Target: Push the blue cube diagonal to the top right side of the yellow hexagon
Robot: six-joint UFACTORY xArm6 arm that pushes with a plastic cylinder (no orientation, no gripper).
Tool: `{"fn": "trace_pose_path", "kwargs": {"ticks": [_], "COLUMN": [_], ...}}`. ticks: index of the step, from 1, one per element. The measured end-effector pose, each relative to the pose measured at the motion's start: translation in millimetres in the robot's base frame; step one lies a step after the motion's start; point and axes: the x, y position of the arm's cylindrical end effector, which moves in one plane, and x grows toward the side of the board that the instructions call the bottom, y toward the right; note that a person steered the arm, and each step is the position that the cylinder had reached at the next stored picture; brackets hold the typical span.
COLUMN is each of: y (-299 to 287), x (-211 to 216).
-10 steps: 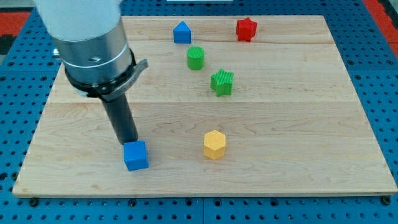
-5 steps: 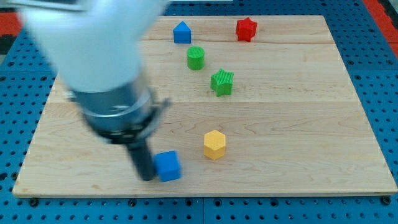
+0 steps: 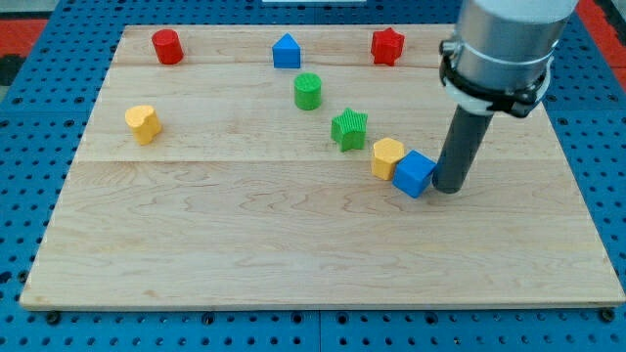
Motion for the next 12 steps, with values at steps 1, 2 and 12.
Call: {"fn": "trace_pose_path", "kwargs": {"ticks": [1, 2, 12], "y": [6.6, -46.5, -18.5], "x": [52.3, 49.3, -57.8]}}
